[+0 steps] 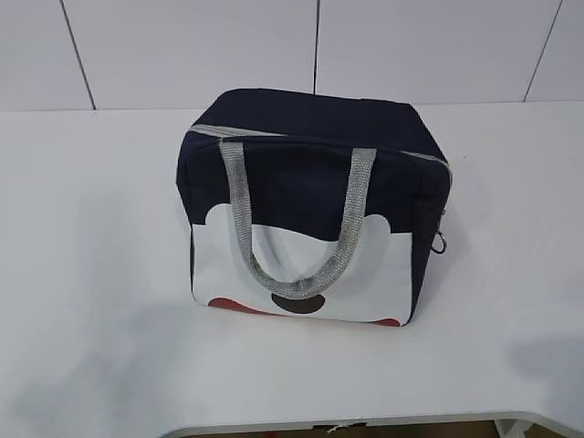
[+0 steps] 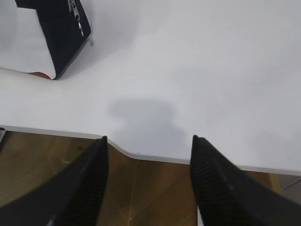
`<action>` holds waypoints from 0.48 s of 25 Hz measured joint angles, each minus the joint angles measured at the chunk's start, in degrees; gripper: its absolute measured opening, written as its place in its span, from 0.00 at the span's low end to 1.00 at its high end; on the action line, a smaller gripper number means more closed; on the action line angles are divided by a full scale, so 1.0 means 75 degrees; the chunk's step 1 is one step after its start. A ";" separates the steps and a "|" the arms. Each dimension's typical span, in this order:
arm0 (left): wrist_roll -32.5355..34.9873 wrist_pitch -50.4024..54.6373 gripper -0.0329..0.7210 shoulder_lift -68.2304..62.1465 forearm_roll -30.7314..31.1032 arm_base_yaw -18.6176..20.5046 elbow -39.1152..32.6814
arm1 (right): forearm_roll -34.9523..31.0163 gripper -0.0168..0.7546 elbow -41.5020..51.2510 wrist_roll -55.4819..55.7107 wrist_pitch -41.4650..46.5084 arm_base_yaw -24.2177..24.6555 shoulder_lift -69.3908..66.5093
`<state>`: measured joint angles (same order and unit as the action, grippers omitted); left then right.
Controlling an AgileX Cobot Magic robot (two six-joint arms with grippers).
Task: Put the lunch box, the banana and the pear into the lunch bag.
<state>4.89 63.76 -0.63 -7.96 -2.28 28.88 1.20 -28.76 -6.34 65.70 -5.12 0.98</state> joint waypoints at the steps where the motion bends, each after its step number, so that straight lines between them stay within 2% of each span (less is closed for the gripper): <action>1: 0.0000 0.0000 0.45 0.0000 0.0000 0.0000 0.0000 | 0.0000 0.62 0.0000 0.0000 0.0000 0.0000 0.0000; 12: 0.0000 0.0000 0.45 0.0000 0.0000 0.0000 0.0000 | 0.0000 0.62 0.0000 0.0029 0.0000 0.0000 0.0000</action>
<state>4.89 63.76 -0.63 -7.96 -2.28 28.88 1.20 -28.76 -6.12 65.70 -5.12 0.98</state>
